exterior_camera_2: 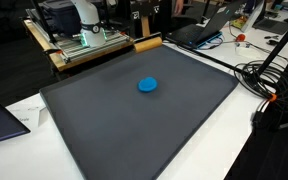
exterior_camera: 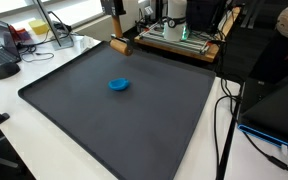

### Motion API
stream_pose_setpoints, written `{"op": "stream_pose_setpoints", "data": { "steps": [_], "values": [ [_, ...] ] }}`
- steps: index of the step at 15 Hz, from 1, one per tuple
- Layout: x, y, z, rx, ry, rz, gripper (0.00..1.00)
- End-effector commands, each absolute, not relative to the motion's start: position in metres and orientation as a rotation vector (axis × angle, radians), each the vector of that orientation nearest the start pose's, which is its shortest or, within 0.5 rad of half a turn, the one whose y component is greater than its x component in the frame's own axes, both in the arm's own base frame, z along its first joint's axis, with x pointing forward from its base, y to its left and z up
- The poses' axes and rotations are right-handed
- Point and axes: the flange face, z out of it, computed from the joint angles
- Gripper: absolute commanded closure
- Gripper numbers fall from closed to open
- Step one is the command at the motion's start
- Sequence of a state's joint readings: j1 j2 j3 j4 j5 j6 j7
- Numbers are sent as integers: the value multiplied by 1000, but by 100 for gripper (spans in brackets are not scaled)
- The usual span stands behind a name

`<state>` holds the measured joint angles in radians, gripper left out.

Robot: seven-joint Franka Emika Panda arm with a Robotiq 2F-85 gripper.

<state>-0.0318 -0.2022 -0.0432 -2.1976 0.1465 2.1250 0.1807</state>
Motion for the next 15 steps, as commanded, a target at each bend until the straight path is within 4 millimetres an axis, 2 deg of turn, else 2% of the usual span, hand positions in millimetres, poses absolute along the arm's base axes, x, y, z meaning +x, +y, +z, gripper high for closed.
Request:
{"op": "stream_pose_setpoints", "data": {
  "steps": [1,6,15],
  "values": [
    [522,-25,472,-3004,516,-163,77],
    [545,-13,442,-3031,501,-111,77],
    [584,-3,396,-3073,573,-42,77]
  ]
}}
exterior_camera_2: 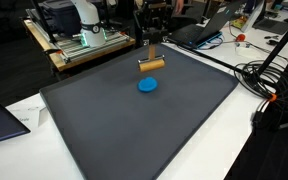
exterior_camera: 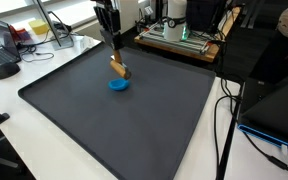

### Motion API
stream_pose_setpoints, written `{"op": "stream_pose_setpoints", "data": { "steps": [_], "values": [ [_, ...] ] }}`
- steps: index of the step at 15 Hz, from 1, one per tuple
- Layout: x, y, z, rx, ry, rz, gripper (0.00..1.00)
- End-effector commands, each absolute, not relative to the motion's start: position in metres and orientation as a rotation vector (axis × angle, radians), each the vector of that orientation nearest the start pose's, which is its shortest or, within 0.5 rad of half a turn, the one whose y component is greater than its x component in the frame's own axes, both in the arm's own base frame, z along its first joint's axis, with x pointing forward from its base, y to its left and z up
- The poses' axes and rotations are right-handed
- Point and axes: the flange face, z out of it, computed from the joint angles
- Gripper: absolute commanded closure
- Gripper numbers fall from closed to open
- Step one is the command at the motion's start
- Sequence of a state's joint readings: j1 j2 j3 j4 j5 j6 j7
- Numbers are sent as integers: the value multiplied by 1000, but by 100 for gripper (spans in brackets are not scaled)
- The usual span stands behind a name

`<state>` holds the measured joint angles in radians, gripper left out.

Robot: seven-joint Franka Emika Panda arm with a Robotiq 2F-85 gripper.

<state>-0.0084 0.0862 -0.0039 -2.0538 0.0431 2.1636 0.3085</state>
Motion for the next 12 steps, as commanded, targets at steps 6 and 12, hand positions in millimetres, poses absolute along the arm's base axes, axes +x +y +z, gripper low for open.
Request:
{"op": "stream_pose_setpoints", "data": {
  "steps": [6,12],
  "values": [
    [601,-11,370,-3068,659,-39,77],
    [608,-19,344,-3079,697,10,77]
  ]
}}
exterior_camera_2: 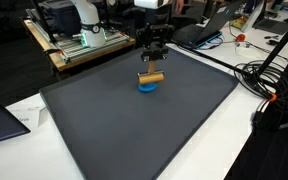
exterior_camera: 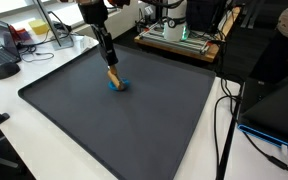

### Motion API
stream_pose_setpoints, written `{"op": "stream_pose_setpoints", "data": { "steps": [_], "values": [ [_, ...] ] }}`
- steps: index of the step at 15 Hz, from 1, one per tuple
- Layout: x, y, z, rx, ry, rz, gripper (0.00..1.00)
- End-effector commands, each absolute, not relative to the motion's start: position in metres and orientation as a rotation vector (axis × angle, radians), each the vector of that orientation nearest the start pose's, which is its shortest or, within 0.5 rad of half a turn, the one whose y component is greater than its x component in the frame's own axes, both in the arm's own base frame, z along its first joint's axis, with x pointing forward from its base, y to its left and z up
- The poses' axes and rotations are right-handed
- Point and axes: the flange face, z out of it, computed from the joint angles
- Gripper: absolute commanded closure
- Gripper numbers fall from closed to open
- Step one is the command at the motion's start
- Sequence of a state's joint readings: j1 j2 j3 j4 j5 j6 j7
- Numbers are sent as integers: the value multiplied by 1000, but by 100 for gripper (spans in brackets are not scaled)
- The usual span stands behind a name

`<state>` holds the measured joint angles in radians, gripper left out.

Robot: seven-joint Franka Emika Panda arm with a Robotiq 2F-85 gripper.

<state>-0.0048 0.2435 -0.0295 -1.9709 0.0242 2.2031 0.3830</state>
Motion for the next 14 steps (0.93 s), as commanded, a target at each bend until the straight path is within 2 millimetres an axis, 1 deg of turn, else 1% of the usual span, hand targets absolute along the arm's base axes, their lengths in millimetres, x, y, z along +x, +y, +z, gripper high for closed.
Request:
{"op": "stream_pose_setpoints", "data": {
  "steps": [1,7,11,14],
  "values": [
    [610,-20,339,-3079,705,12,77],
    [619,-13,303,-3072,686,89,77],
    [624,-16,292,-3065,685,109,77],
    [623,-21,280,-3039,689,160,77]
  ]
}}
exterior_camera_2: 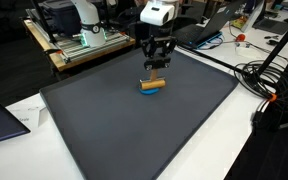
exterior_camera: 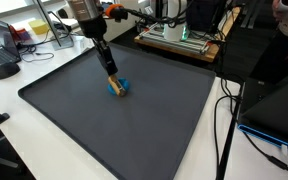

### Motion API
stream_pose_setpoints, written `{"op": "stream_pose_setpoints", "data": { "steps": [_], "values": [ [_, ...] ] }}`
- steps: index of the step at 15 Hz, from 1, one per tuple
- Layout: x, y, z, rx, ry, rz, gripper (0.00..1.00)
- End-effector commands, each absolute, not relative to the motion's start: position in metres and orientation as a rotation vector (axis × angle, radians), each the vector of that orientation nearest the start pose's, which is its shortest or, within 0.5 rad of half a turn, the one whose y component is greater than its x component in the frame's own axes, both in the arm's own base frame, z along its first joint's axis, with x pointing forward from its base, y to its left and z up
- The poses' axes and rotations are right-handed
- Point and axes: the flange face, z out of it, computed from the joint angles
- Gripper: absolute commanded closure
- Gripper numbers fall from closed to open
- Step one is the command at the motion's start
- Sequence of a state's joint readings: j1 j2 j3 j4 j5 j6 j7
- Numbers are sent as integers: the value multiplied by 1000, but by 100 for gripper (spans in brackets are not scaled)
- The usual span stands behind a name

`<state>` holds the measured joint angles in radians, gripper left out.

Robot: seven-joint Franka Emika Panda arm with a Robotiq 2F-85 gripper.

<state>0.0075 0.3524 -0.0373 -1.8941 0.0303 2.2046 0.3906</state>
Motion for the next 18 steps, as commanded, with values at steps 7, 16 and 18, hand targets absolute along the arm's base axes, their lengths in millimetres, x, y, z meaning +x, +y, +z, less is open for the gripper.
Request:
{"op": "stream_pose_setpoints", "data": {
  "steps": [7,16,18],
  "values": [
    [631,-33,261,-3019,714,180,77],
    [657,-36,256,-3044,749,165,77],
    [661,-39,255,-3043,734,152,77]
  ]
}}
